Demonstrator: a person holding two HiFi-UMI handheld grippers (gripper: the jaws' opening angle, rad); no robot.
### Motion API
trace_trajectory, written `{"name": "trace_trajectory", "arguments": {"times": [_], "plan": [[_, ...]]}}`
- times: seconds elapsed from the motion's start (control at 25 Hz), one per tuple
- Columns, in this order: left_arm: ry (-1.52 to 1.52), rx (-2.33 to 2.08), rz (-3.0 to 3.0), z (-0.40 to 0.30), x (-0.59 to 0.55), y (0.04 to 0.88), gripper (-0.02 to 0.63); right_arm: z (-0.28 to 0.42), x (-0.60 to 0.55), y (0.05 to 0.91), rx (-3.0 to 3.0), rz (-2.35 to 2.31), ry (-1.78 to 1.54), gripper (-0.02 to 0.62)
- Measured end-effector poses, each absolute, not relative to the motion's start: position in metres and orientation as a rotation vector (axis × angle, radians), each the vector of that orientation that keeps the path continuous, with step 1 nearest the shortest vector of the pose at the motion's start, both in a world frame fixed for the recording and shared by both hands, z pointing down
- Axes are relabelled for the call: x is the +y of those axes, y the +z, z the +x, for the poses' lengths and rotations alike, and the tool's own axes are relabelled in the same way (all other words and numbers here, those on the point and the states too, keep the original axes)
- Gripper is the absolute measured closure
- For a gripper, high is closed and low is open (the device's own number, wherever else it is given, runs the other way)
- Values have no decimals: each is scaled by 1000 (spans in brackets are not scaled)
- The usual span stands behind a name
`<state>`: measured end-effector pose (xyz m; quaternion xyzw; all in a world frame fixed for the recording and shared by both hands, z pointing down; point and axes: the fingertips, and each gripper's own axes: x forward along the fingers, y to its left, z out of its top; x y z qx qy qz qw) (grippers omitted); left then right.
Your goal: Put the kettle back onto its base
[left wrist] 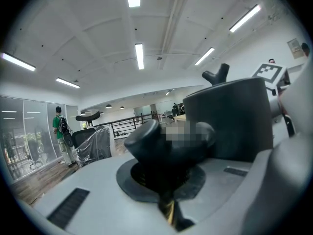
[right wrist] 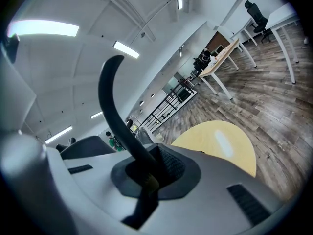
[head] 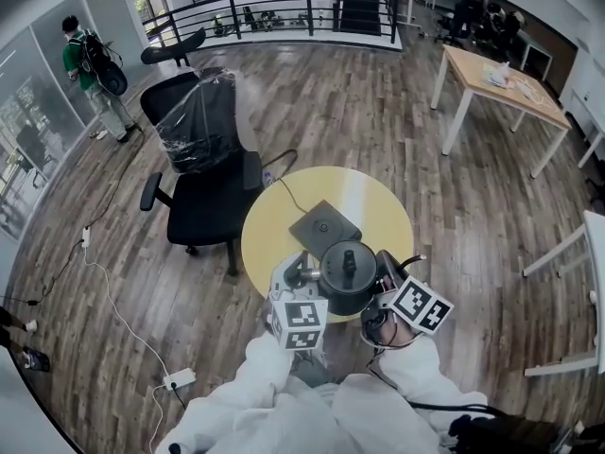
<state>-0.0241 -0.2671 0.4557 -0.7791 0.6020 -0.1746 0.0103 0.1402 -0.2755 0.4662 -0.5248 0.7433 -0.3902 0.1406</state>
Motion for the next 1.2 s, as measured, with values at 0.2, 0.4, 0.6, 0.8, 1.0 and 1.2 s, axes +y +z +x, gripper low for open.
{"name": "trace_trajectory", "arguments": {"times": [0.2, 0.4, 0.6, 0.8, 1.0, 1.2], "plan": [[-559, 1841, -2440, -30, -310, 454, 606, 134, -320, 465, 2134, -1535, -1108, 584], [-555, 1837, -2431, -45, -361, 451, 606, 119, -371, 462, 2129, -1532, -1097, 584], [-547, 1840, -2435, -59, -399, 452, 606, 104, -410, 461, 2135, -1535, -1087, 584], [-526, 1865, -2439, -64, -424, 461, 606, 99, -436, 469, 2163, -1540, -1089, 584], [-538, 1873, -2440, -64, -442, 469, 606, 97, -461, 475, 2188, -1528, -1095, 584], [-543, 1885, -2428, -68, -462, 485, 606, 92, -482, 492, 2186, -1524, -1124, 584]]}}
